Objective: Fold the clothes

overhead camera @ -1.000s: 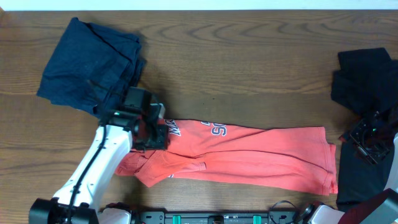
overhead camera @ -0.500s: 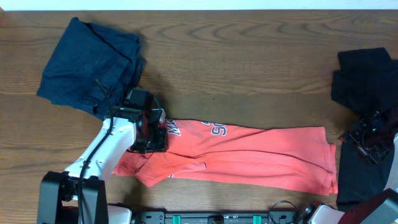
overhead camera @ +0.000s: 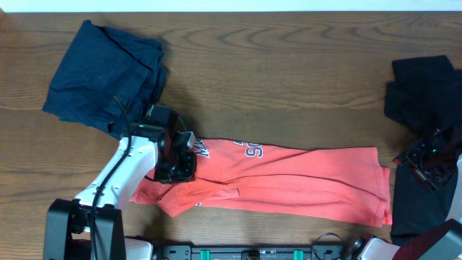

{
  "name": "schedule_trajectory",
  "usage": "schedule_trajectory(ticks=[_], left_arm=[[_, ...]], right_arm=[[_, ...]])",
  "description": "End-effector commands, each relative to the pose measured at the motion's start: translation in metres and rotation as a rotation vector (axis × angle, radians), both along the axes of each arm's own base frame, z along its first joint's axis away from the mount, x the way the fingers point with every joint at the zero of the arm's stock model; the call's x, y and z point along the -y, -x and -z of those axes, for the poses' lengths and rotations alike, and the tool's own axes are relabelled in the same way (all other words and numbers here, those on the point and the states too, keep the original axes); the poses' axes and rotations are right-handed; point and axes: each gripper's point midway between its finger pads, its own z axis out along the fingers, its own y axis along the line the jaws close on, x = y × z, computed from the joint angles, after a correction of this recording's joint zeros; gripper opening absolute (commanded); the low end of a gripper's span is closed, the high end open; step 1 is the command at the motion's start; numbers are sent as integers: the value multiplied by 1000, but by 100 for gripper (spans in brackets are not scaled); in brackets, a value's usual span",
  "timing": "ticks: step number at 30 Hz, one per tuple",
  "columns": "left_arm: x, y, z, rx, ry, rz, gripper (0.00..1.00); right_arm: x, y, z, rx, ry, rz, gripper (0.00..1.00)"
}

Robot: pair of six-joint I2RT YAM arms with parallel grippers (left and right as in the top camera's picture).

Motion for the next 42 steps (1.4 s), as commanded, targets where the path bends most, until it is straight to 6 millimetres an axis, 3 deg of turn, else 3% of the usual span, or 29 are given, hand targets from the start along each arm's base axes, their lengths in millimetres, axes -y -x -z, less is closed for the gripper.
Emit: schedule_trajectory(ticks=[1, 8, 22, 25, 29, 32, 38, 42], left_arm=[[31, -21, -33, 70, 171, 43, 6], [68, -24, -55, 167, 208, 223, 6], [134, -3, -60, 301, 264, 490, 6], [118, -9, -48, 298, 126, 443, 6], [76, -25, -38, 275, -71, 288, 8], [50, -40, -40, 273, -131, 147, 27], [25, -48, -26, 243, -165, 73, 54], [13, -39, -3, 185, -229, 78, 58]], right_arm=[[-1, 0, -1, 13, 0, -10, 59], [0, 0, -1, 14, 1, -10, 59], [0, -1, -1, 16, 2, -10, 60], [0, 0, -1, 15, 2, -10, 60], [-1, 0, -1, 14, -1, -10, 60], [-2, -1, -2, 19, -6, -10, 60], [-2, -1, -2, 19, -6, -10, 60], [-2, -1, -2, 18, -7, -10, 60]])
